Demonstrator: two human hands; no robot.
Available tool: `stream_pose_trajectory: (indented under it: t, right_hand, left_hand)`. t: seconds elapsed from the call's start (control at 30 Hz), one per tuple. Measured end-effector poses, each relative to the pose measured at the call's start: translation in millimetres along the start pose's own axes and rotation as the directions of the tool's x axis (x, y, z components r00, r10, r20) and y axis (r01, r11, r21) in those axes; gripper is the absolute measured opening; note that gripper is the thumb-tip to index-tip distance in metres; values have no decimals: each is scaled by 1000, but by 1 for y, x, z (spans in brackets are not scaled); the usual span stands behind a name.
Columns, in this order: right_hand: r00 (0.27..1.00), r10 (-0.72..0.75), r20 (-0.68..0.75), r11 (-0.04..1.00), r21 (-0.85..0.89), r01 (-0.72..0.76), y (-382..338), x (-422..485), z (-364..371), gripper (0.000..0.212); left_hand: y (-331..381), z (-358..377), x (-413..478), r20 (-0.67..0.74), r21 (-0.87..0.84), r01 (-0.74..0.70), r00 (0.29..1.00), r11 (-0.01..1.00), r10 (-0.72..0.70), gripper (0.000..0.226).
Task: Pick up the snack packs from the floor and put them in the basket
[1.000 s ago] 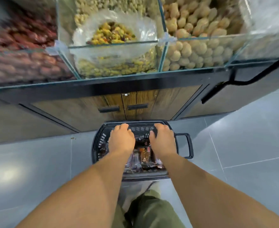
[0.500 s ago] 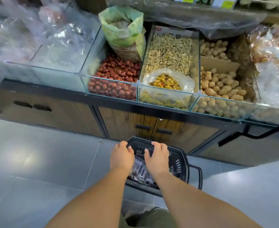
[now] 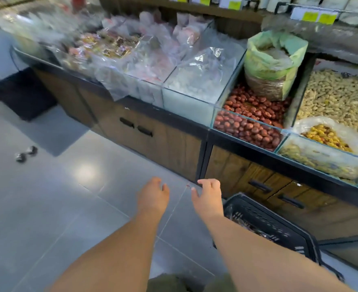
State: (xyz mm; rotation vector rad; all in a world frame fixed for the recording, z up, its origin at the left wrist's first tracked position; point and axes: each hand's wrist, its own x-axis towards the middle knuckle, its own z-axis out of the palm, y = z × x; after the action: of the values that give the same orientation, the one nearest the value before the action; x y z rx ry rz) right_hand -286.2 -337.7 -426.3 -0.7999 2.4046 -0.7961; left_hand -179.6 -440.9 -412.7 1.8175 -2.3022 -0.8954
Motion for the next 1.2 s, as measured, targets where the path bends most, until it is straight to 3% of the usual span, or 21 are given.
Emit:
stream_pose_trajectory:
  t: [0.13,0.23,0.53,0.67,0.83,0.97,1.2]
  right_hand:
    - [990,-54,127,995,-76,64,-54,3,53,39]
    - [971,-139,195,986,-69,155,-90,13,85,41]
    - [819,-408,404,876,-81,476,-219,91,173,47]
    - [752,-464,469,820,-94,565,-287,129,208,47]
    - [649,-523,552,757,-49,652,-367,153,244,47]
    - [598,-574,559,733,25,679,-434,166,280,47]
    - [573,-593,566,717,48,695,-537,169,366,47]
  left_hand:
    - [-51,-46,25,-155,-62,127,979,990,-135,51]
    - [-82,-66,40,-178,-103,216,956,971,-231,56]
    - [-159,-154,130,-222,-225,384,875,895,-431,38]
    - [-181,-195,166,-304,-327,441,788,836,-535,33]
    - [-211,-238,193,-396,-442,500,636,744,-663,36]
    - [-243,-267,215,-412,-494,521,565,696,-715,39]
    - [-324,-337,284,-437,-521,490,551,699,-711,40]
